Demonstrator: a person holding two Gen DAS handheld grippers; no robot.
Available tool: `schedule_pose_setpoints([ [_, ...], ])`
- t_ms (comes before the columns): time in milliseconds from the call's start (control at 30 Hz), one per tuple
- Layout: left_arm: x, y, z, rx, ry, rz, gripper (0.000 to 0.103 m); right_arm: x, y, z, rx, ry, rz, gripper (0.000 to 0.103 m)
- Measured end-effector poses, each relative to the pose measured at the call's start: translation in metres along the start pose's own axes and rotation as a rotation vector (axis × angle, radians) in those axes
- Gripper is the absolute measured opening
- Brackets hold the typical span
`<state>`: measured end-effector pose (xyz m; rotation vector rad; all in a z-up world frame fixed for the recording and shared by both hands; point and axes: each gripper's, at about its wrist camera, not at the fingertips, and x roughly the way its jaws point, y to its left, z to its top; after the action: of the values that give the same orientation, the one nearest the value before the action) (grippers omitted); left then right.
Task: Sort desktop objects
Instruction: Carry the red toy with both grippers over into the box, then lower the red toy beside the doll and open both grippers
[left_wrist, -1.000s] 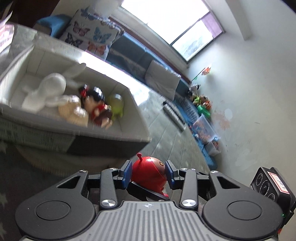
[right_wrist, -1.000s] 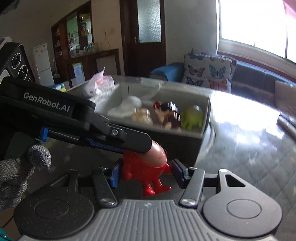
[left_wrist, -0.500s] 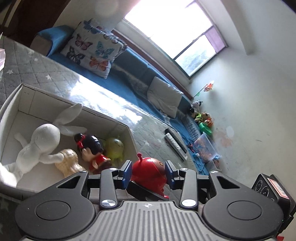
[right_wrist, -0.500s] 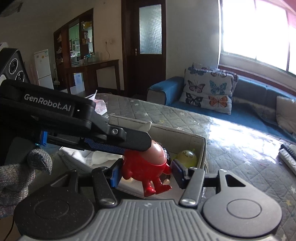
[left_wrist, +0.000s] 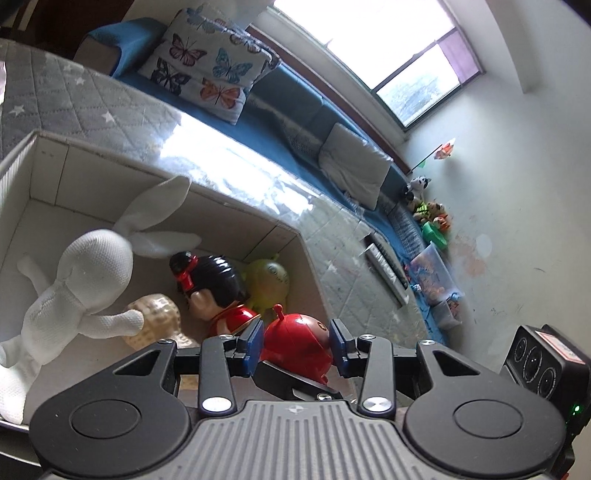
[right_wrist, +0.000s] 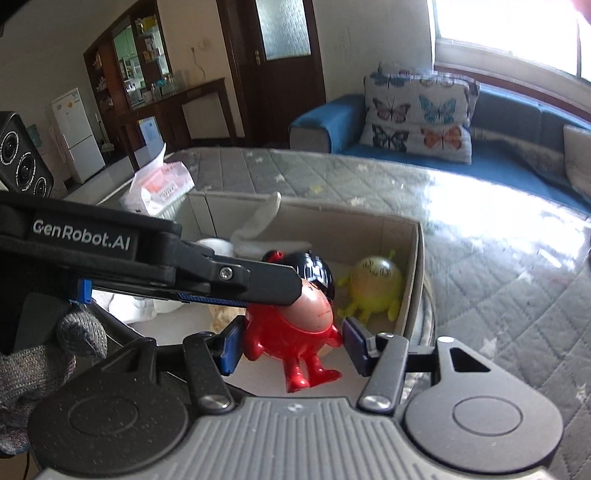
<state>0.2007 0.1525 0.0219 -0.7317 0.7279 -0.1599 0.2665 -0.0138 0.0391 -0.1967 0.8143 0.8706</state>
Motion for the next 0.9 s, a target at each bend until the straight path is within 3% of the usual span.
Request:
schedule_pose_setpoints([
  [367, 0.004, 0.011, 0.000, -0.023, 0.031, 0.023, 0.043, 0.021, -0.002, 0.004, 0.046, 0.098, 0.054, 0.057],
  [900, 0.009, 0.027, -0.008, -0.045, 0.071, 0.080, 0.041, 0.030, 0.012, 0.005, 0.034, 0.123, 0.072, 0.053],
])
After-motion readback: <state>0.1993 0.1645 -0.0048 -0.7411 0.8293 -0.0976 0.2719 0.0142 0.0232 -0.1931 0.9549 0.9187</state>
